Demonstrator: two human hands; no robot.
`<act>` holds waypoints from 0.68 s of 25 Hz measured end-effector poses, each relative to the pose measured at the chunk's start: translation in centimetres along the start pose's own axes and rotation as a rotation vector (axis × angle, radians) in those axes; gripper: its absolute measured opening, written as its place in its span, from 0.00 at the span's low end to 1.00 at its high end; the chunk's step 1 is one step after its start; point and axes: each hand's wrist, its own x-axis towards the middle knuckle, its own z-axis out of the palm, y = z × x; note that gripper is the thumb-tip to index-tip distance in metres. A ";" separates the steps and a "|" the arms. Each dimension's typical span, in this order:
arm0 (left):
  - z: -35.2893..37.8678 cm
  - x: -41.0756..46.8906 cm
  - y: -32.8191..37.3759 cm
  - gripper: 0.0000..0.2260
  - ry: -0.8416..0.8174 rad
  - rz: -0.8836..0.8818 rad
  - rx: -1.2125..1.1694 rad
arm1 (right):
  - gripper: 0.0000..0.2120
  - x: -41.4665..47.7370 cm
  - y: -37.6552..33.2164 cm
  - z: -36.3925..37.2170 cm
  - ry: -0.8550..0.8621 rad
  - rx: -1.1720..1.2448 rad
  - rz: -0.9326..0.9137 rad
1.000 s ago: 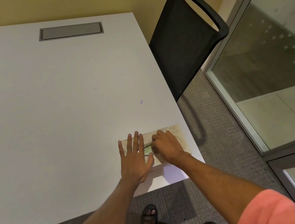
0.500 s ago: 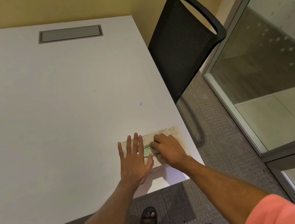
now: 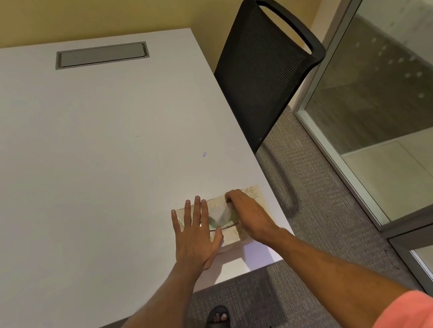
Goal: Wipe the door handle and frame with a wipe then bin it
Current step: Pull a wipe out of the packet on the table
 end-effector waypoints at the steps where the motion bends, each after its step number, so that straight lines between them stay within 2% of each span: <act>1: 0.1 0.0 0.0 0.34 0.005 0.006 0.005 | 0.09 0.0 0.1 -0.2 0.012 -0.018 -0.040; 3: 0.2 0.1 -0.1 0.34 -0.003 0.011 0.010 | 0.06 -0.1 -0.1 -0.7 0.026 0.037 -0.062; 7: -0.3 0.3 0.0 0.36 -0.077 -0.025 0.039 | 0.06 0.8 -0.6 -1.5 0.160 0.252 0.023; 10: -1.9 1.3 0.7 0.30 0.000 -0.073 -0.044 | 0.03 1.2 -0.8 -2.6 0.250 0.376 0.100; 11: -2.6 1.8 1.2 0.27 0.061 -0.083 -0.139 | 0.02 1.4 -0.9 -3.1 0.271 0.414 0.128; 13: -4.3 3.2 2.7 0.20 0.165 -0.125 -0.495 | 0.02 1.7 -0.9 -4.3 0.329 0.475 0.177; 15: -6.3 4.8 4.8 0.15 0.182 -0.172 -0.840 | 0.04 1.9 -0.8 -5.7 0.400 0.504 0.218; 17: -8.1 6.4 7.1 0.11 0.149 -0.134 -1.064 | 0.05 1.7 -0.4 -7.3 0.465 0.491 0.246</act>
